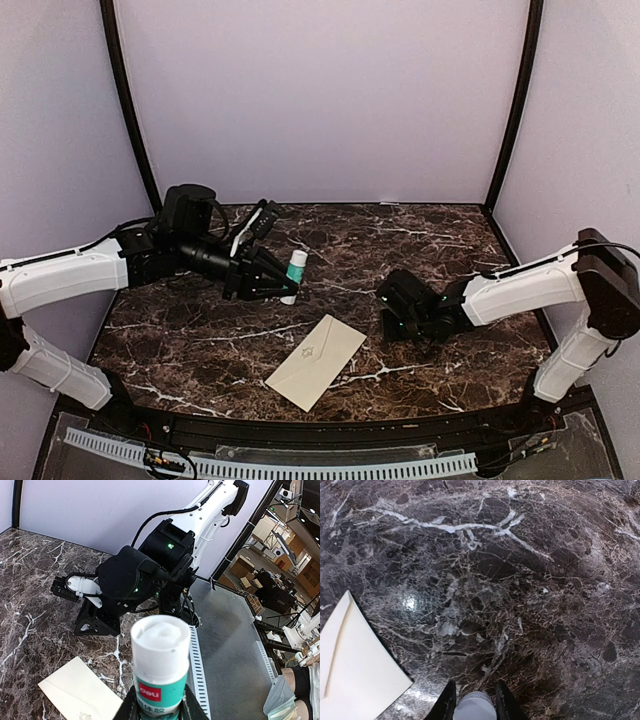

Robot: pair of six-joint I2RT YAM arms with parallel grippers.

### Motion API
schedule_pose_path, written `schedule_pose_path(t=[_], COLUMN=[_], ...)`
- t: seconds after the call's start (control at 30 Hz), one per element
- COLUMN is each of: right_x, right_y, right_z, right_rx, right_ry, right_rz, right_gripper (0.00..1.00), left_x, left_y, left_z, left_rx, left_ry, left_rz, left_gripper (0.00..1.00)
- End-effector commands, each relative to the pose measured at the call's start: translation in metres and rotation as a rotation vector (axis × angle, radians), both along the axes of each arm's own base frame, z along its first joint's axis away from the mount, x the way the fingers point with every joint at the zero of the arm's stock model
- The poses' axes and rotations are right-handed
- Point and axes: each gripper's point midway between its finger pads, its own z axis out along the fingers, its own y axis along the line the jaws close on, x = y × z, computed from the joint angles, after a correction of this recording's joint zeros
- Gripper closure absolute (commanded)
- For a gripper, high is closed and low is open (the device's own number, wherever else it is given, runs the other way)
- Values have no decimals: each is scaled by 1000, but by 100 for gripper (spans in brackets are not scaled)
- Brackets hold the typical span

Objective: Place the letter into the envelope and seal it
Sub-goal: Adjust the solid glue cap at the center of the board.

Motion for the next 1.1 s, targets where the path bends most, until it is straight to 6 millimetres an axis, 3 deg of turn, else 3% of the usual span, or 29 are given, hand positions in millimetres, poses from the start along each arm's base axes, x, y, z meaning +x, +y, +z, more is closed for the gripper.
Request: schedule_pose_path(t=[0.0,0.13,0.27,0.63,0.7,0.8,0.87,1.0,1.07], right_x=[9,8,7,-5,-6,-5,-5,-6,-7], right_y=[2,7,7,12,16,21,22,24,25], right_z=[-9,-10,-3,-6,-5,1,3,5,7], right_rx=[-1,7,7,-4,12,40,45,45,50], right_ry=[-8,11,18,91,95,93,93,100,103], right_rz=[-43,-36,-32,35,42,48,52,62,66], right_gripper=[73,56,47,39,41,56,61,65,61], left_x=[-2,-2,-3,-3,-3,-3,-4,-4,-4], left_y=[1,1,1,0,0,-1,-1,-2,-2], left_z=[4,5,5,3,3,2,1,0,0], left_rx=[-17,-18,-20,-16,-16,-15,-15,-14,-16], left_ry=[-9,-8,-8,0,3,9,16,25,24], left_rz=[-5,-7,-9,-13,-14,-18,-25,-31,-32], left_gripper=[100,100,100,100,100,100,100,100,100])
